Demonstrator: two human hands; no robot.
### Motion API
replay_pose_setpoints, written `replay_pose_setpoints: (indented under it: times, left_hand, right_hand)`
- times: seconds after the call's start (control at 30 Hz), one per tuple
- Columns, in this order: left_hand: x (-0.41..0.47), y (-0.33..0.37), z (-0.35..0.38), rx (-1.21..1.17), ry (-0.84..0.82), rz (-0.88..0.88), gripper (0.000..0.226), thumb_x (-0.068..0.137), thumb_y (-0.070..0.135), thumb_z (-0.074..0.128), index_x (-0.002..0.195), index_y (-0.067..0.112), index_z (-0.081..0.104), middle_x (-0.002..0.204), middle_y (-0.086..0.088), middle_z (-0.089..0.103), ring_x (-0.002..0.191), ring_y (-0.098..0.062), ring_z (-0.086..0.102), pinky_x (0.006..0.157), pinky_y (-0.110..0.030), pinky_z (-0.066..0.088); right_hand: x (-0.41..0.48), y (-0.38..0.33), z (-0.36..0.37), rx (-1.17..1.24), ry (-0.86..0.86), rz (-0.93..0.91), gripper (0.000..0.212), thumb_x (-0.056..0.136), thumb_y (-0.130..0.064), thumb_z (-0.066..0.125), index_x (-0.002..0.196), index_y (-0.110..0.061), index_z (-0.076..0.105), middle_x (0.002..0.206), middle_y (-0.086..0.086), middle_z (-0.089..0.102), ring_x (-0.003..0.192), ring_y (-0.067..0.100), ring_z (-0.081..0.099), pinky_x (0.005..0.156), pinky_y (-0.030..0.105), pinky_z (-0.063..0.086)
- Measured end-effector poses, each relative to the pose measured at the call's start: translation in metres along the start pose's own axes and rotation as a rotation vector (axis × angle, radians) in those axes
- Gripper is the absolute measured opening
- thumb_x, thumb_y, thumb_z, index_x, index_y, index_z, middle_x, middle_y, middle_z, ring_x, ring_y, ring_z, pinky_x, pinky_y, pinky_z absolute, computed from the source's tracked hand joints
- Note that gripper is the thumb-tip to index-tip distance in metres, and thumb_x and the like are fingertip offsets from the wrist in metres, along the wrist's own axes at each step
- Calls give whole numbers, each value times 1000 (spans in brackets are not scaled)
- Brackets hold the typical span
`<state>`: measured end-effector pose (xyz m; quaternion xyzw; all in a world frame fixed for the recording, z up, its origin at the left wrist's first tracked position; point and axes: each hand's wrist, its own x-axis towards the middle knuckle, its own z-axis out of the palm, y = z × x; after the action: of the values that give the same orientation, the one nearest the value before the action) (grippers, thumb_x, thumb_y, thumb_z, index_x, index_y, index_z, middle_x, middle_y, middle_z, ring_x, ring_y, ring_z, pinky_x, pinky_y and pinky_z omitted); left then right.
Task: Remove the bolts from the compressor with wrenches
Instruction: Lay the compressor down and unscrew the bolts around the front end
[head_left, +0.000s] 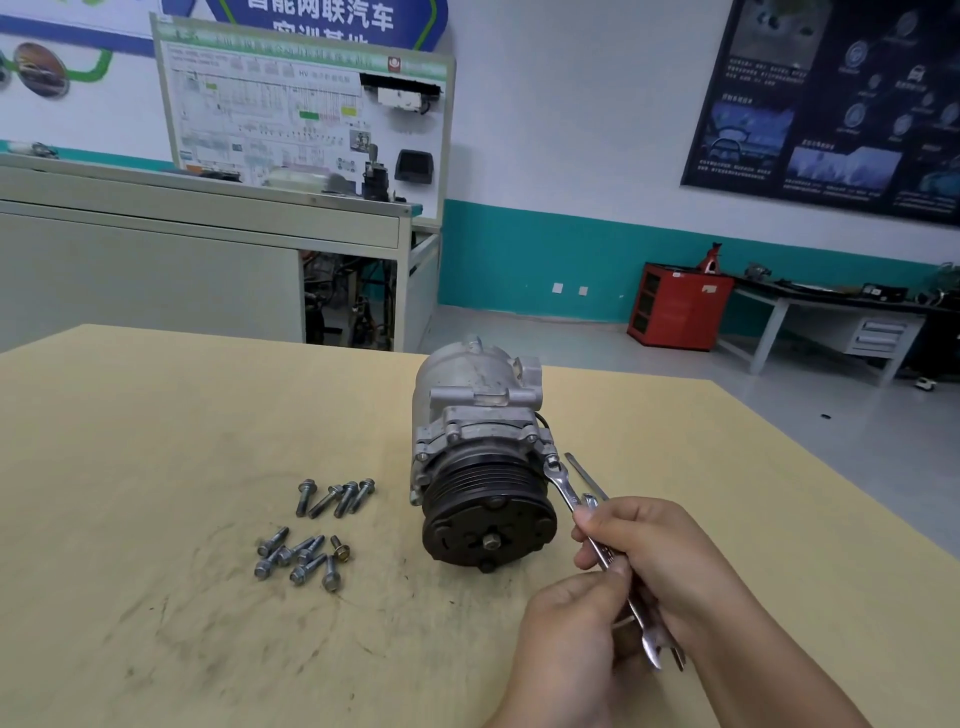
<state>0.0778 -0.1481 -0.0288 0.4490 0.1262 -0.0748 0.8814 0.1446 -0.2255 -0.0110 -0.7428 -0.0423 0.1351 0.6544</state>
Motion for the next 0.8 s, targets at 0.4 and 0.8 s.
replay_pose_setpoints:
  times: [0.4, 0.8]
  left_hand:
    - [-2, 14, 0, -213, -61, -99, 38, 95, 13, 47, 66, 0, 67, 50, -5, 54, 37, -12, 50, 49, -23, 49]
    - [-5, 5, -7, -48, -40, -20, 46, 95, 12, 50, 53, 5, 68, 57, -13, 66, 43, -20, 63, 41, -24, 50]
  right_hand:
    - [4, -4, -10, 280, -134, 195, 24, 93, -17, 51, 82, 2, 61, 49, 5, 52, 29, 9, 35, 28, 14, 30]
    - [1, 5, -7, 144, -188, 191, 32, 94, -20, 44, 81, -6, 69, 53, -2, 51, 35, 9, 23, 35, 10, 15]
